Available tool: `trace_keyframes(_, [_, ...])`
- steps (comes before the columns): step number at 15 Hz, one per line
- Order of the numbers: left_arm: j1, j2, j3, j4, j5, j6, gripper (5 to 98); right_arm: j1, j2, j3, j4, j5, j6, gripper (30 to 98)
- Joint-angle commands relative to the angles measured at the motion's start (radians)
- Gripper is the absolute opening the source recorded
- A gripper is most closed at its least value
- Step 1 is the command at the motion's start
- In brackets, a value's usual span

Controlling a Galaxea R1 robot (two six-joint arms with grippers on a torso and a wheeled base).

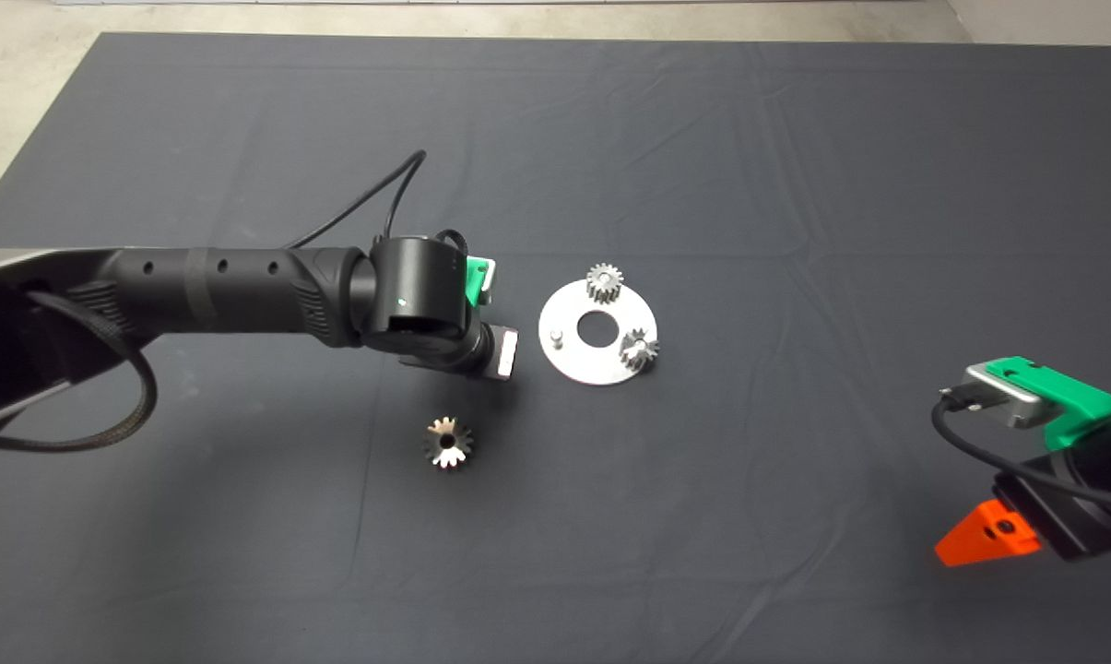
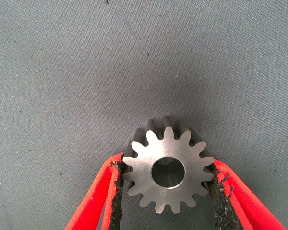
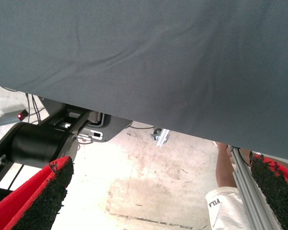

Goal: Remove an incorrectly installed larger gear and replace it with the correct smaller gear

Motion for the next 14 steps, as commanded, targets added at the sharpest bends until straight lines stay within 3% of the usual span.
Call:
trace_keyframes(1, [-0.004,-0.003,-0.001,0.007,0.046,0.007,39.8,0.021,-0.006,0.007,0.041,-0.104,-0.001,97.8])
trace_keyframes(10, [-0.009,0.002,-0.019,-0.006,0.045,-0.015,36.1,0.021,-0.012,0.007,0.041,-0.104,-0.001,97.8])
trace_keyframes(12, [-0.015,0.013,-0.015,-0.082,0.043,-0.117,35.9,0.021,-0.011,0.007,0.041,-0.103,-0.001,97.8])
trace_keyframes(14, [-0.022,0.035,-0.020,-0.090,0.043,-0.154,35.7,0.021,-0.011,0.007,0.039,-0.103,-0.001,97.8])
